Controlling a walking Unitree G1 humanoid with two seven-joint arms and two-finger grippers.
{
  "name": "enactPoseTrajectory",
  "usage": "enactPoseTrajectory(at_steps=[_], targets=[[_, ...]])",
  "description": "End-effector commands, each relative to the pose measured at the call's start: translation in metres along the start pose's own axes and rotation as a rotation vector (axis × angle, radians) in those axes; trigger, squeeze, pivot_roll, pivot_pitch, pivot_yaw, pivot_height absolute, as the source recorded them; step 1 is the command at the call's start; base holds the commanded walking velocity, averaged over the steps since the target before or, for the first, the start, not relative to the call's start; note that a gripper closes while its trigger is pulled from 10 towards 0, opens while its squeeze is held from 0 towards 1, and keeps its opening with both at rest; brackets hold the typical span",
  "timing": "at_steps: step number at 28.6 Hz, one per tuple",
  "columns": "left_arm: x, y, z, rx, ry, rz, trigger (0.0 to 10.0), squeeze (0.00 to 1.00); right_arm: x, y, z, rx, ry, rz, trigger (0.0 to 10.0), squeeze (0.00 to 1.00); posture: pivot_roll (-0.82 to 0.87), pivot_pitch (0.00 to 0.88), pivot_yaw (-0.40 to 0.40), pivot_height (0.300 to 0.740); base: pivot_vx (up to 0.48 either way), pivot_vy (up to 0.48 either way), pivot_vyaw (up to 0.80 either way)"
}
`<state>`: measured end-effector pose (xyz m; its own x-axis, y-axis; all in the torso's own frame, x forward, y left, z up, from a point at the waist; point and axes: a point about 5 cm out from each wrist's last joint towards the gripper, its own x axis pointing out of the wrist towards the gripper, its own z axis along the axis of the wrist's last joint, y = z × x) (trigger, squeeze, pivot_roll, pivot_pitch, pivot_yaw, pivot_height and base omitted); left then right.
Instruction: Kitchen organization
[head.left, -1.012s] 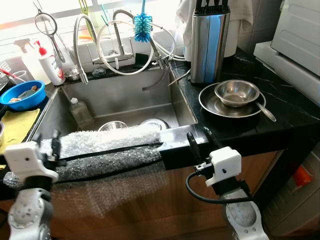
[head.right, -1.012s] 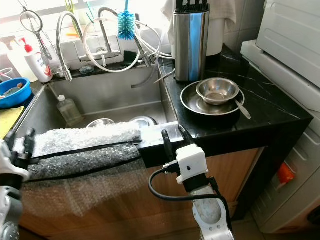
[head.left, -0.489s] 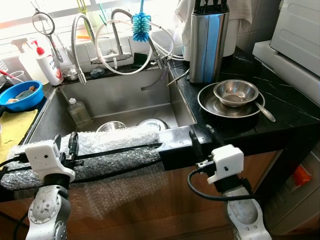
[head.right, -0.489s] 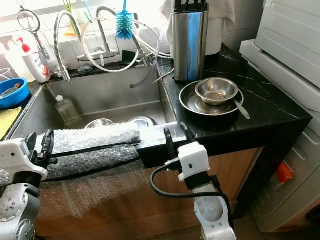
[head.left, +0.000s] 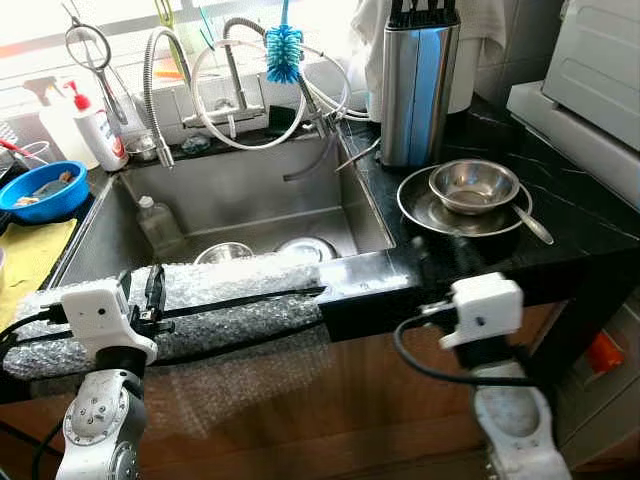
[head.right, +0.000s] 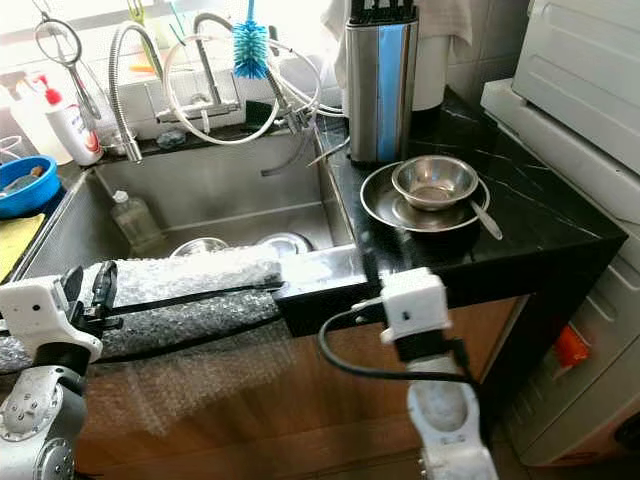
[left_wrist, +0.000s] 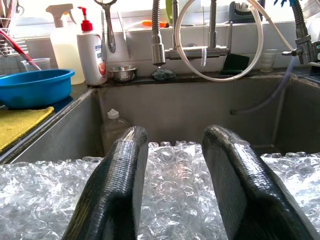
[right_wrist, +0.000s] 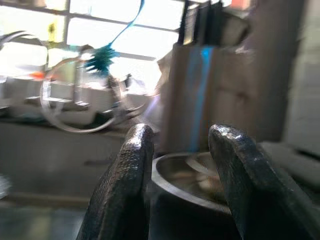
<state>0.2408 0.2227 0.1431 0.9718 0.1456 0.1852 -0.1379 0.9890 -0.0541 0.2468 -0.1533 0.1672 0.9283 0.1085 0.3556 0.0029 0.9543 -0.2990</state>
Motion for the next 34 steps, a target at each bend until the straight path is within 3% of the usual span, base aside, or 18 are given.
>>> enactPoseTrajectory(at_steps=[1, 5, 9, 19, 27, 34], targets=[[0.002, 0.0, 0.005, 0.022, -0.015, 0.005, 10.0, 0.0, 0.001, -0.006, 0.005, -0.017, -0.01, -0.043, 10.0, 0.0, -0.14, 0.0, 0.154, 0.74, 0.0, 0.0, 0.0], [0.002, 0.0, 0.005, 0.022, -0.015, 0.005, 10.0, 0.0, 0.001, -0.006, 0.005, -0.018, -0.01, -0.045, 10.0, 0.0, -0.14, 0.0, 0.154, 0.74, 0.0, 0.0, 0.0], [0.003, -0.002, 0.003, 0.025, -0.01, -0.006, 10.0, 0.0, -0.012, -0.036, -0.001, -0.121, 0.049, -0.219, 10.0, 0.0, -0.14, 0.0, 0.157, 0.74, 0.0, 0.0, 0.0], [0.003, -0.003, 0.003, 0.028, -0.006, -0.013, 10.0, 0.0, -0.011, -0.062, -0.008, -0.149, 0.104, -0.328, 10.0, 0.0, -0.14, 0.0, 0.158, 0.74, 0.0, 0.0, 0.0], [0.003, -0.004, 0.002, 0.031, -0.003, -0.019, 10.0, 0.0, -0.004, -0.067, -0.016, -0.102, 0.133, -0.324, 10.0, 0.0, -0.14, 0.0, 0.158, 0.74, 0.0, 0.0, 0.0], [0.004, -0.005, 0.001, 0.047, -0.008, -0.025, 10.0, 0.0, 0.005, -0.053, -0.03, -0.022, 0.158, -0.209, 10.0, 0.0, -0.13, 0.0, 0.153, 0.74, 0.0, 0.0, 0.0]])
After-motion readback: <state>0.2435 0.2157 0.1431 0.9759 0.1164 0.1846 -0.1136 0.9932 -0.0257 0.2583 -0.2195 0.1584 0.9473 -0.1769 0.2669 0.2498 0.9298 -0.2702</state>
